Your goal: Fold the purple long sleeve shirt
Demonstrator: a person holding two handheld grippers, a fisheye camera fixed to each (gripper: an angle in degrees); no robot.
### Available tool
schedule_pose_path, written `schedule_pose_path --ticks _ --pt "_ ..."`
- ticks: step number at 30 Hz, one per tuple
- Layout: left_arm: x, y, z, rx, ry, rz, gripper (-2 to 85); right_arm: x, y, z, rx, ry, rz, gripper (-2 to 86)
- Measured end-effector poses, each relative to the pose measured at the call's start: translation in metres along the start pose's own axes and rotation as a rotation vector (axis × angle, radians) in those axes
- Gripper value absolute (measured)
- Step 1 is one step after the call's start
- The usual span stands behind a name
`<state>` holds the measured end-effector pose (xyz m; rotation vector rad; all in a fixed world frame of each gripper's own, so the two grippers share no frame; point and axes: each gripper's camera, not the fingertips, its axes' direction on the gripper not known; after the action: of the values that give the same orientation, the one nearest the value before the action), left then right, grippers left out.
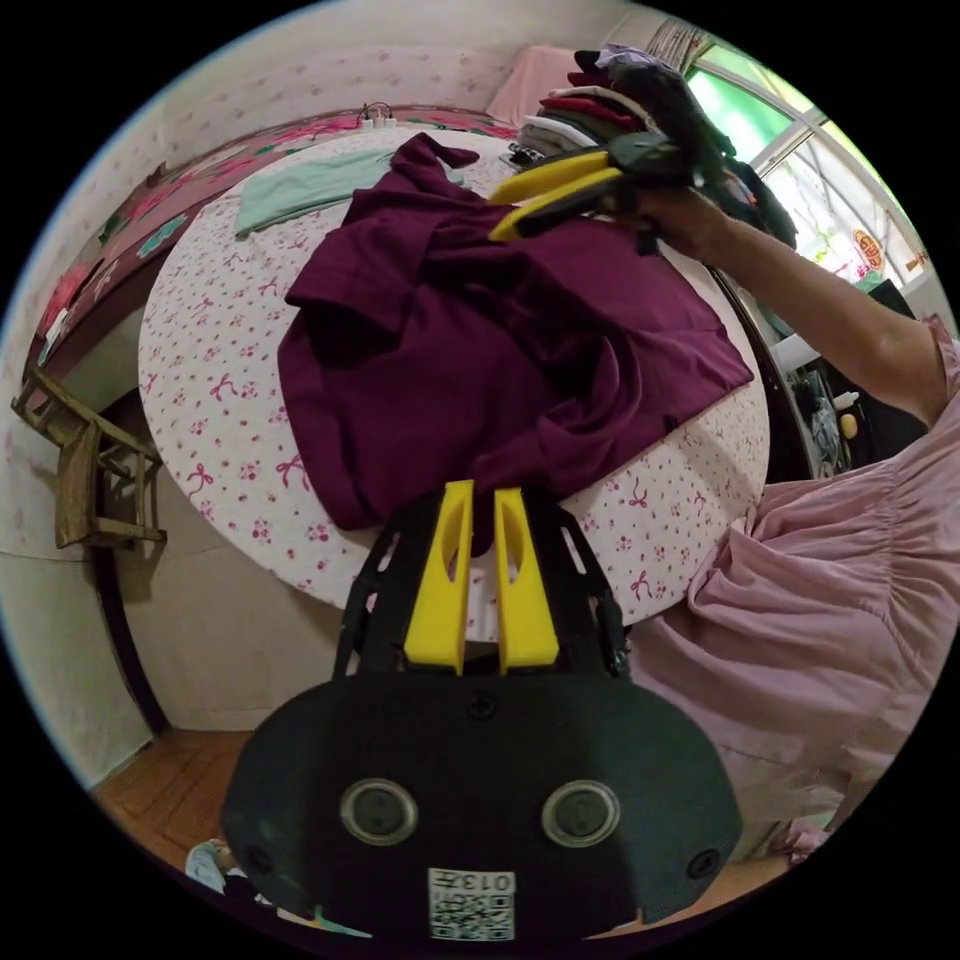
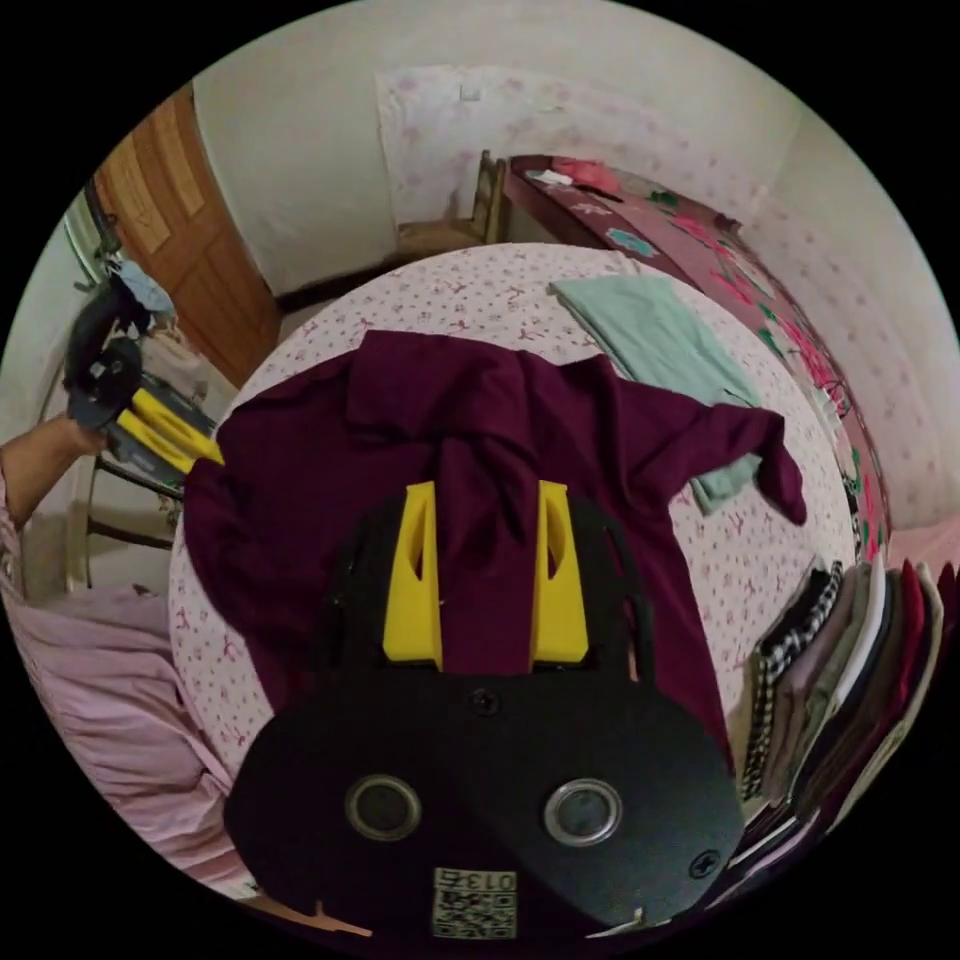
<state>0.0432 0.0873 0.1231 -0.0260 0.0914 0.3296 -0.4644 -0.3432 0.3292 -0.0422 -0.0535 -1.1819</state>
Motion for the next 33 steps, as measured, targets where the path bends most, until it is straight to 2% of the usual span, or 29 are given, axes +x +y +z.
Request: schedule_pose_path --ticks 3,4,6,10,12,14,16,18,20,25,27,30,33 --pt "-0.005 -0.002 0.003 -0.013 0.000 -0.004 2.0 0.017 -0.031 0.046 -0.109 -0.023 0.034 11.8" --pt "-0.005 -0.002 0.004 -0.018 -0.005 0.002 2.0 0.025 -0.035 0.062 -0.177 -0.080 0.050 8.6" --pt "-0.007 -0.002 0.003 -0.019 -0.009 0.012 2.0 0.038 -0.037 0.060 -0.159 -0.167 0.081 5.1" --pt "-0.014 0.003 -0.004 -0.007 -0.001 -0.001 2.5 0.059 -0.016 -0.002 0.017 -0.139 0.128 2.8" --pt "-0.019 0.007 -0.008 0.017 -0.007 -0.022 3.0 0.092 0.025 -0.047 0.184 -0.201 0.317 2.5" --pt "-0.026 0.010 -0.012 0.048 0.001 -0.053 3.5 0.125 0.070 -0.059 0.260 -0.193 0.538 2.4" --pt "-0.036 0.013 -0.016 0.107 0.070 -0.101 4.0 0.154 0.115 -0.048 0.246 -0.165 0.754 2.4" --pt "-0.040 0.015 -0.021 0.115 0.050 -0.137 4.3 0.171 0.158 -0.025 0.169 -0.164 0.899 2.5" --pt "-0.041 0.019 -0.028 0.130 0.011 -0.156 4.8 0.171 0.176 -0.021 0.152 -0.160 0.928 2.9" --pt "-0.033 0.030 -0.034 0.168 0.112 -0.100 8.3 0.149 0.204 -0.048 0.272 -0.171 0.864 2.8" --pt "-0.024 0.024 -0.020 0.089 0.116 -0.062 8.3 0.137 0.214 -0.053 0.250 -0.159 0.827 2.5" --pt "-0.009 0.009 0.001 -0.091 -0.019 0.046 3.8 0.112 0.237 -0.053 0.166 -0.075 0.787 2.1" --pt "-0.012 0.004 -0.012 -0.096 0.027 0.092 1.9 0.093 0.267 -0.044 0.058 -0.034 0.802 1.6"
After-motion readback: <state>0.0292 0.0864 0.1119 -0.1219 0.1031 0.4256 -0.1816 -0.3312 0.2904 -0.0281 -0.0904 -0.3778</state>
